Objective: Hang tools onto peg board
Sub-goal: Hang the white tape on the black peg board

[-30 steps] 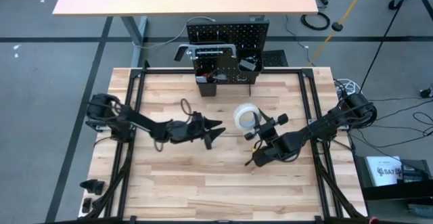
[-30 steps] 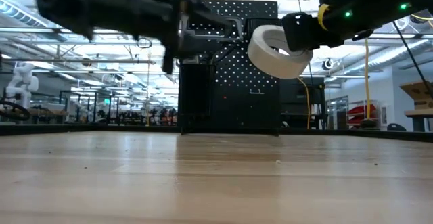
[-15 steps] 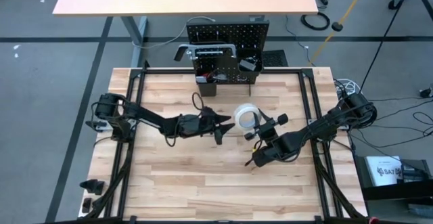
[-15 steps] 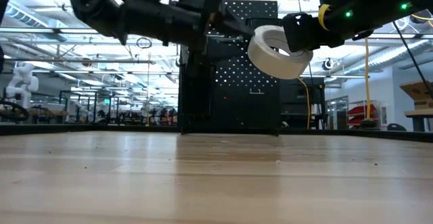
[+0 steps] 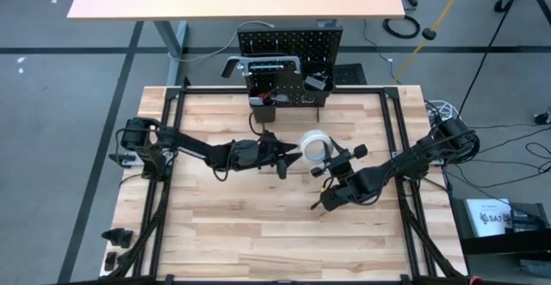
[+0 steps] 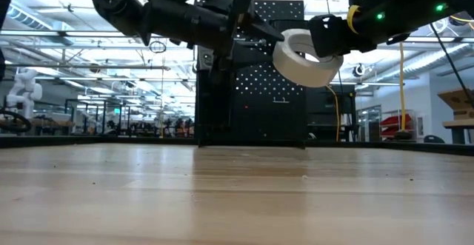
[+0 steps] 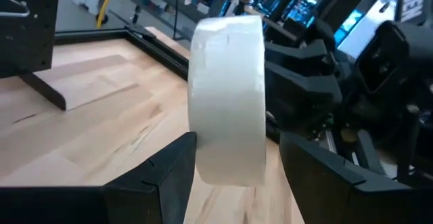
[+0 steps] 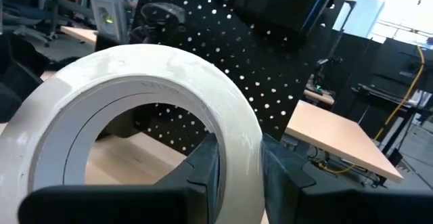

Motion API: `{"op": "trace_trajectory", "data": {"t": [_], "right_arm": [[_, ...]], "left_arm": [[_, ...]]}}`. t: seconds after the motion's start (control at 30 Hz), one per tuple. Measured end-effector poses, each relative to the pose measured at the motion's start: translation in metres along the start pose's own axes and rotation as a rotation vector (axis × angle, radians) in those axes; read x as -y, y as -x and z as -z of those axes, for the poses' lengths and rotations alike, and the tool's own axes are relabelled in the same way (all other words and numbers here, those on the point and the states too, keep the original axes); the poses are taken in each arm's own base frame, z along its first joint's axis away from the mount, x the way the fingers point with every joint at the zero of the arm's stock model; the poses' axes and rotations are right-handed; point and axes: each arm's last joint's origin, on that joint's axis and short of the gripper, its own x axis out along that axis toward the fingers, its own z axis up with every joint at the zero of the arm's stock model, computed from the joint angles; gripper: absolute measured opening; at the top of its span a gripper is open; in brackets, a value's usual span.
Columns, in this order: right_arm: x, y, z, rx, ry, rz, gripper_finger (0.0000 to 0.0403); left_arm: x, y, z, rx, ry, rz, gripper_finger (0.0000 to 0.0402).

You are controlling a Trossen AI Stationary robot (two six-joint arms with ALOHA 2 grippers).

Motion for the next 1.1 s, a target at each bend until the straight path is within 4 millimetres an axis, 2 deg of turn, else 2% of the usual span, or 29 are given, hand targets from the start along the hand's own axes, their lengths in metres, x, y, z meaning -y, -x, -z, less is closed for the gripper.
{"op": "trace_trajectory", "data": {"t": [0.27,0.47,0.73,0.9,1.0,1.1], "right_arm": [[-0.001,0.001,0.0,-0.012,0.02,-0.015,0.0069],[-0.002,0.001,0.0,-0.011,0.017,-0.015,0.0069],[-0.006,0.003,-0.006,-0.001,-0.021,-0.011,0.0069],[-0.01,0.003,-0.013,-0.002,0.029,-0.015,0.0069],[-0.01,0.003,-0.014,-0.002,0.042,-0.015,0.0069],[-0.01,0.003,-0.014,0.003,0.049,-0.007,0.0069]], "left_arm": [[-0.003,-0.002,0.005,-0.086,0.003,-0.044,0.0219],[-0.003,-0.002,0.005,-0.085,-0.009,-0.048,0.0219],[-0.001,-0.003,-0.002,-0.05,-0.003,0.047,0.0219],[-0.001,-0.003,-0.002,-0.054,-0.029,0.057,0.0219],[-0.001,-0.003,-0.002,-0.052,-0.041,0.058,0.0204],[0.0,-0.003,-0.002,-0.048,-0.054,0.062,0.0164]]}}
